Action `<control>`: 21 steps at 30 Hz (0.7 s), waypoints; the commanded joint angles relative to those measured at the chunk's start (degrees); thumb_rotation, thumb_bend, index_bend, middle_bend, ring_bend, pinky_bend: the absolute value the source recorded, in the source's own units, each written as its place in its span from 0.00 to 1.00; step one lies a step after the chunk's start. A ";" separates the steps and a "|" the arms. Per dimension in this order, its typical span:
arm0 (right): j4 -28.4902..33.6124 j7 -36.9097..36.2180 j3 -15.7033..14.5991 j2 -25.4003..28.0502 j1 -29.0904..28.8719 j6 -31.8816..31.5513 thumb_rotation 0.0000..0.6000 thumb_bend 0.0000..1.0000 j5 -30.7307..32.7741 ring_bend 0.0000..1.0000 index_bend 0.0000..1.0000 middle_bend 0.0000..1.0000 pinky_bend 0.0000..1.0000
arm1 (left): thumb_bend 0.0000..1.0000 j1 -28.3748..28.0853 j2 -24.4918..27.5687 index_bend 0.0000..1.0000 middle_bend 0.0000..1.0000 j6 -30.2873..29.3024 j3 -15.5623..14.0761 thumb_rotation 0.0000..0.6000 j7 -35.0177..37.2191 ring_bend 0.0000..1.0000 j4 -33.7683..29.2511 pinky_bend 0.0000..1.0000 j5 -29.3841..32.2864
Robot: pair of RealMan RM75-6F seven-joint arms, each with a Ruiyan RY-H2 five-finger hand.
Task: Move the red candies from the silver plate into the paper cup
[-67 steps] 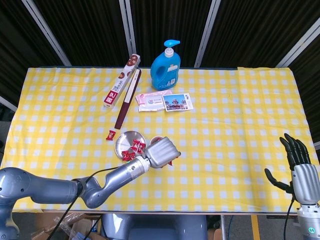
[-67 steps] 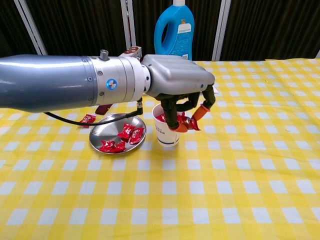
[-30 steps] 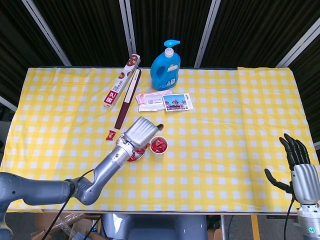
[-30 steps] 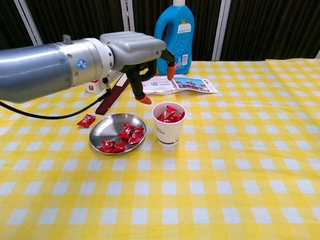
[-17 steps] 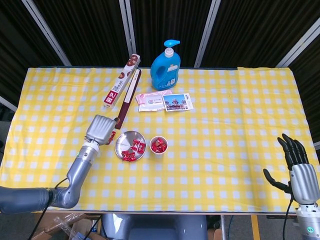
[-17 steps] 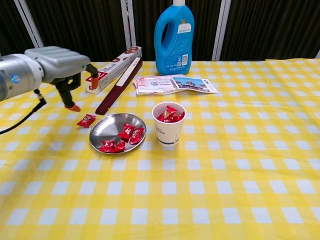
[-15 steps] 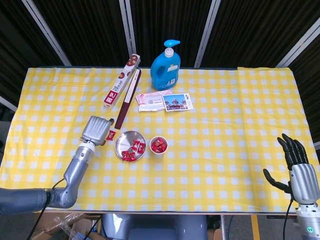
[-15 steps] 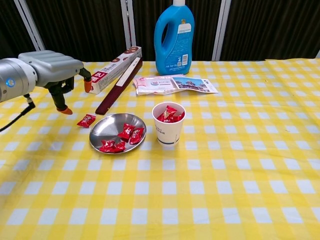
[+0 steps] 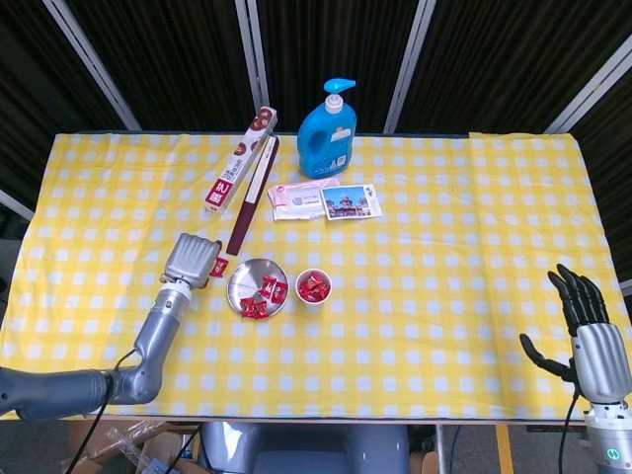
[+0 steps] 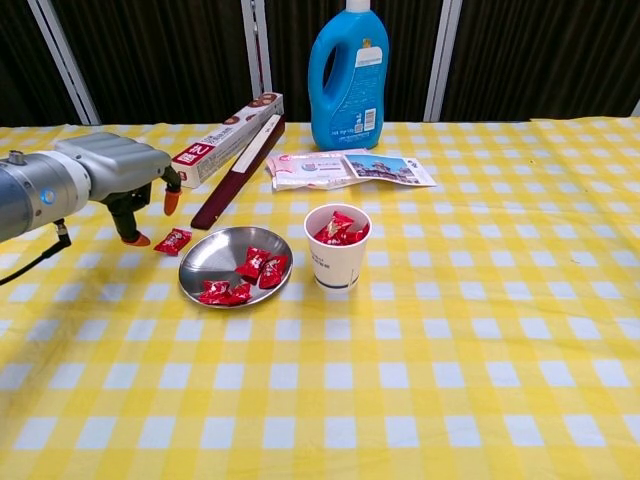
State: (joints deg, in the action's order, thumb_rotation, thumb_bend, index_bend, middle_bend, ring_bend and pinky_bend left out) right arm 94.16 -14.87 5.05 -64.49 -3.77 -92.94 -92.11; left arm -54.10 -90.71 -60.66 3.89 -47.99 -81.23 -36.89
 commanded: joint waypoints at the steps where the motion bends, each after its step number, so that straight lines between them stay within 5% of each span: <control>1: -0.04 -0.03 0.02 -0.01 -0.01 0.04 1.00 0.36 0.04 0.00 0.00 0.00 0.00 | 0.26 -0.41 -1.14 0.41 0.89 0.67 0.49 1.00 -0.61 0.95 1.37 1.00 0.20; 21: 0.01 -0.25 0.10 -0.03 0.02 0.03 1.00 0.36 0.23 0.00 0.00 0.00 0.00 | 0.27 -0.45 -6.32 0.43 0.89 4.62 1.67 1.00 -1.15 0.95 9.11 1.00 0.87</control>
State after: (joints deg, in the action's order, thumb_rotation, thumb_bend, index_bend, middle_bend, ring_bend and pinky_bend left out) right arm 94.17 -15.11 5.14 -64.53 -3.75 -92.92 -91.88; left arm -54.57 -96.83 -56.27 5.53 -49.22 -72.36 -35.94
